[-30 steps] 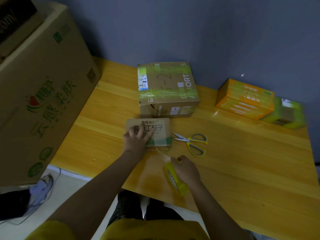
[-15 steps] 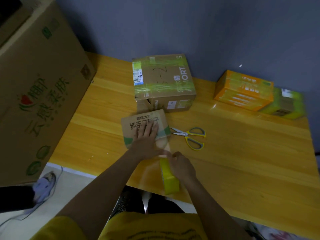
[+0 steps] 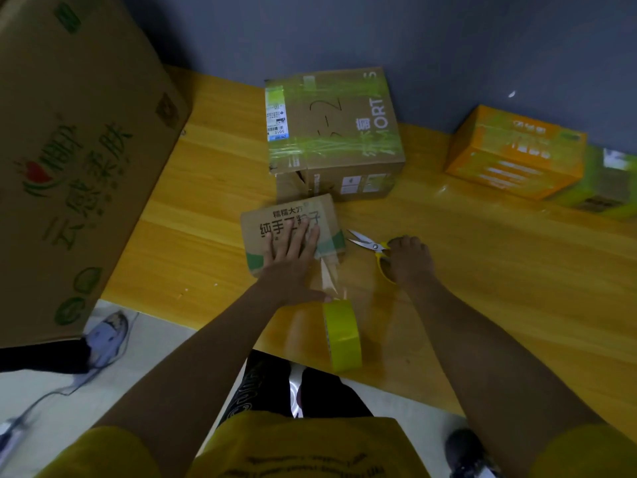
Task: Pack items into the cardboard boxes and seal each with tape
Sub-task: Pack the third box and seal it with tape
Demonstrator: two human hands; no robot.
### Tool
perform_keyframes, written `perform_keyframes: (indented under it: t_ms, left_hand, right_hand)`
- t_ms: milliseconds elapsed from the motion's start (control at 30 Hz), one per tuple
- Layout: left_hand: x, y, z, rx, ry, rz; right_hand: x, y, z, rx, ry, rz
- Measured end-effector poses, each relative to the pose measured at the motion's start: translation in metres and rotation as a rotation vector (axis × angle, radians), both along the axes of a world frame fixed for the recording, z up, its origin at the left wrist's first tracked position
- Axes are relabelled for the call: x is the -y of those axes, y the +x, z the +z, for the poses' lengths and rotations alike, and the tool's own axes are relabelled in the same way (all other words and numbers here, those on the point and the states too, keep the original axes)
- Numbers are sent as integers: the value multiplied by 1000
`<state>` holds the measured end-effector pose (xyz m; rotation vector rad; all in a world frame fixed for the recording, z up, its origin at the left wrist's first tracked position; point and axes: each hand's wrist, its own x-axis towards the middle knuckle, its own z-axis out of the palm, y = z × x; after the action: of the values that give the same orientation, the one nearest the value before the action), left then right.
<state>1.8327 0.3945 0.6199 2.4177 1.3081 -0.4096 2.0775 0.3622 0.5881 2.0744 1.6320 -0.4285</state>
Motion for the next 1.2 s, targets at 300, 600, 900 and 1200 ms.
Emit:
perform_keyframes:
  t_ms: [300, 600, 900, 1200]
  left_hand:
    - [-3, 3, 13, -14, -153, 5]
    - [0, 4, 18, -36, -169, 13]
    - [-1, 4, 15, -14, -147, 17]
    - [-2, 3, 15, -16, -158, 19]
  right_hand:
    - [29, 34, 62, -686, -199, -423]
    - [-11, 0, 93, -542, -681, 5]
    - [-41, -19, 89, -511, -757, 120]
    - [-39, -15, 98, -609, -498, 1]
